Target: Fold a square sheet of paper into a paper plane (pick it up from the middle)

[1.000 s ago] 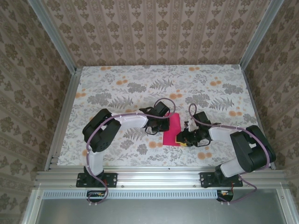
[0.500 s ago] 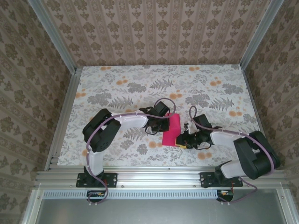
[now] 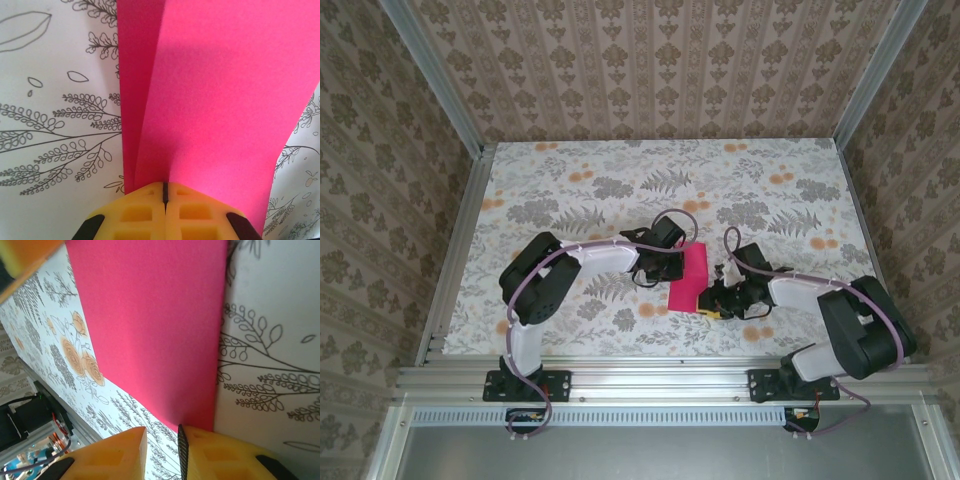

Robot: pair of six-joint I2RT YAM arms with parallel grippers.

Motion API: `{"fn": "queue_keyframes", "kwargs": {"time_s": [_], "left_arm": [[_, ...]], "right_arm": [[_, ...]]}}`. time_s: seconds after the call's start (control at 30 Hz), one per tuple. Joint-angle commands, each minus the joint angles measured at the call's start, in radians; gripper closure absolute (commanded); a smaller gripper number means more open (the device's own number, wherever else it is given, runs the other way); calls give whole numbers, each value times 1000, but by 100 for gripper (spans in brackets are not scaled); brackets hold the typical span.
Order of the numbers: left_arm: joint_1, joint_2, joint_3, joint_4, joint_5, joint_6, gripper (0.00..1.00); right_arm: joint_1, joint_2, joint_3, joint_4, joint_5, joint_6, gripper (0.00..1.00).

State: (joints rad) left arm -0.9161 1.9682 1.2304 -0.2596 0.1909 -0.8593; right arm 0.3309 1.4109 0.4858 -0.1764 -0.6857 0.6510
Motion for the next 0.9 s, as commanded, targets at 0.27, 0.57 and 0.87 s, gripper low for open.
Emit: {"fn": "queue_keyframes", "kwargs": {"time_s": [0.27, 0.57, 0.87], "left_arm": [[-9, 21, 7, -59, -10, 30, 100], [-9, 18, 1, -69, -15, 32, 100], [-9, 19, 1, -81, -22, 35, 100]], "right_arm": [[-113, 119, 265, 9, 21, -51, 75], [-133, 293, 299, 57, 57, -63, 76], [-148, 340, 288, 28, 85, -92, 76]]}}
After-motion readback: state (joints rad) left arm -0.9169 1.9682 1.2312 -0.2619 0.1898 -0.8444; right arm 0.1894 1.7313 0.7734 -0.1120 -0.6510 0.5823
